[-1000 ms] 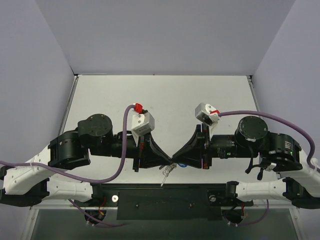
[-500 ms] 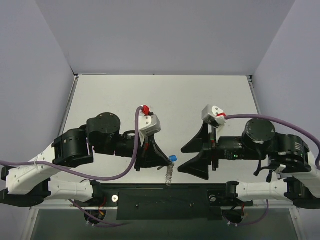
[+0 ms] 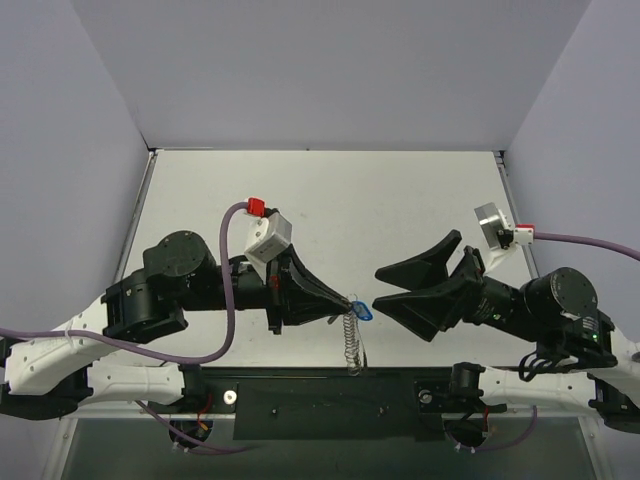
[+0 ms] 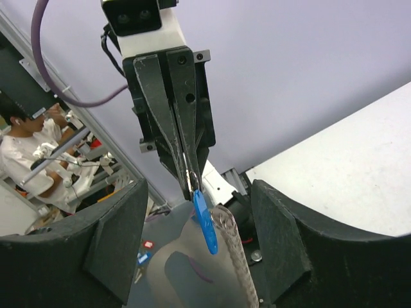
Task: Remove the keys from the keyring
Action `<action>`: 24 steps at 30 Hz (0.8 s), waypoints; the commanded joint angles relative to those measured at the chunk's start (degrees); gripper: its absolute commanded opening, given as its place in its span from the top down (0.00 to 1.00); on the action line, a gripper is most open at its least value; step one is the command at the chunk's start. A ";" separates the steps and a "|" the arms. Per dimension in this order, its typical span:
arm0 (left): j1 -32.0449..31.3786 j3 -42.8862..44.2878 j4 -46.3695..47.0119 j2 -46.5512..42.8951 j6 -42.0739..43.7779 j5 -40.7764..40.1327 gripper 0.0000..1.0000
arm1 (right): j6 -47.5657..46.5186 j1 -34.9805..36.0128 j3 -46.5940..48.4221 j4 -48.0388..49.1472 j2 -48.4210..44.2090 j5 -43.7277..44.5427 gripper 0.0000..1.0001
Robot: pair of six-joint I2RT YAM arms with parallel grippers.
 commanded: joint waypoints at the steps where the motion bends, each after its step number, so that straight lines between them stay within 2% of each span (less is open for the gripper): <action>1: 0.41 -4.54 16.40 -3.44 -1.82 -3.75 1.00 | 3.34 0.38 -3.35 15.93 0.90 3.08 0.41; 6: 0.33 -5.78 20.29 -3.61 -2.43 -3.40 1.00 | 4.57 0.38 -5.72 22.10 1.25 4.31 0.51; 8: 0.41 -6.22 22.22 -3.70 -2.70 -3.66 1.00 | 4.84 0.38 -5.12 22.29 2.21 3.79 0.52; 11: 0.33 -6.31 23.10 -3.79 -2.96 -4.01 1.00 | 5.19 0.38 -4.41 21.76 3.53 3.09 0.59; 19: 0.33 -6.04 23.54 -4.05 -2.61 -5.68 1.00 | 6.60 0.47 -4.23 22.55 4.41 2.03 0.64; 21: 0.41 -5.87 23.46 -3.88 -2.44 -5.85 1.00 | 6.68 0.47 -4.14 22.81 4.68 1.85 0.70; 24: 0.33 -5.34 22.93 -3.61 -2.26 -6.12 1.00 | 6.86 0.47 -3.97 22.81 4.77 1.68 0.85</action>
